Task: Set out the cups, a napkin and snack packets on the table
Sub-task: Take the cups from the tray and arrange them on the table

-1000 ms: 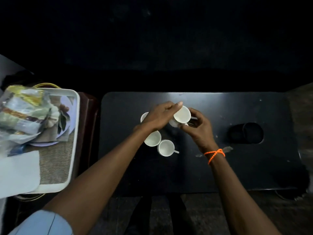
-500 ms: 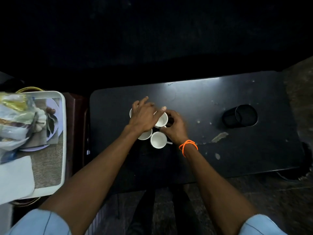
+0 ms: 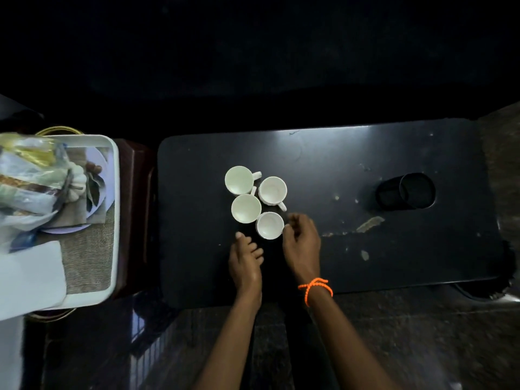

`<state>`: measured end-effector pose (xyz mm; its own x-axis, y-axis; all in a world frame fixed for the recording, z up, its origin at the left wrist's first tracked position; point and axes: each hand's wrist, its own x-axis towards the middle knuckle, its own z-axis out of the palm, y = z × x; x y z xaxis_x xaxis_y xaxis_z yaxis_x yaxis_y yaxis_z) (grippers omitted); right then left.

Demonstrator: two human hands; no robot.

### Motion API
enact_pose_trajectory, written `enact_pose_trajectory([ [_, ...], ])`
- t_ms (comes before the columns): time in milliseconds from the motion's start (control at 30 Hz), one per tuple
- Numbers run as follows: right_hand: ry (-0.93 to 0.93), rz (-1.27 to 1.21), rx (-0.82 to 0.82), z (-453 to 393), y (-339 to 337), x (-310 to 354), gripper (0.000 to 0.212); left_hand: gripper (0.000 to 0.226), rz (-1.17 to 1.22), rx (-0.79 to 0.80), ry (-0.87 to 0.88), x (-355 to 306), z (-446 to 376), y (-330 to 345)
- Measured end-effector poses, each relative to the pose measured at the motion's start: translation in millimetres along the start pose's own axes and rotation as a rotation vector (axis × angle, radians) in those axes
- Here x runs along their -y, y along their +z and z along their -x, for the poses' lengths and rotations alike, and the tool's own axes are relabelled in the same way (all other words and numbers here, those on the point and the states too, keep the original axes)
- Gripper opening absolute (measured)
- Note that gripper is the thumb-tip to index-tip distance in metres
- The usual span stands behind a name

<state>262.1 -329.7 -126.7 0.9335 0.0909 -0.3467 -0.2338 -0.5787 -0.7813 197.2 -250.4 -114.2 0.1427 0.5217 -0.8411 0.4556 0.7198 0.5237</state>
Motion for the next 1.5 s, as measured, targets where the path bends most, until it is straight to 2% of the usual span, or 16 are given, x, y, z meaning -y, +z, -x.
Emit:
enact_pose_trajectory([
  [67,0.015,-0.007,0.034,9,2,-6,0.021,0.047,-0.025,0.057,0.043,4,2,2],
  [200,0.055,-0.040,0.083,16,7,-12,0.026,0.035,-0.138,0.015,0.160,5,-4,0],
  [233,0.057,-0.039,0.098,16,8,-13,0.029,0.040,-0.171,0.017,0.184,2,-5,0],
  [333,0.091,-0.073,0.126,16,11,-12,0.035,0.072,-0.230,0.060,0.210,-5,-5,-1],
  [400,0.146,-0.123,0.113,21,11,-11,0.036,0.081,-0.230,0.080,0.196,-5,-2,-3],
  [633,0.280,-0.212,0.101,70,8,-29,0.039,0.074,-0.170,0.036,0.094,16,23,-29],
  [733,0.323,-0.243,0.098,91,7,-37,0.039,0.061,-0.166,0.026,0.060,27,28,-41],
  [833,0.328,-0.243,0.103,104,6,-43,0.037,0.050,-0.149,0.027,0.052,38,30,-51],
  [1067,0.321,-0.230,0.134,108,5,-46,0.038,0.050,-0.167,0.066,0.105,49,24,-59],
  [1167,0.312,-0.239,0.151,102,0,-45,0.035,0.050,-0.276,0.031,0.161,51,20,-58],
  [1267,0.305,-0.240,0.049,76,-11,-40,0.033,0.051,-0.372,-0.138,0.297,38,17,-53],
  [1333,0.283,-0.246,-0.026,46,-19,-32,0.029,0.057,-0.364,-0.168,0.411,20,17,-45],
  [1433,0.219,-0.242,-0.053,-6,-24,-13,0.034,0.060,-0.259,-0.008,0.436,-10,17,-19],
  [1500,0.151,-0.187,0.003,-40,-21,1,0.037,0.044,-0.245,0.090,0.378,-26,15,3],
])
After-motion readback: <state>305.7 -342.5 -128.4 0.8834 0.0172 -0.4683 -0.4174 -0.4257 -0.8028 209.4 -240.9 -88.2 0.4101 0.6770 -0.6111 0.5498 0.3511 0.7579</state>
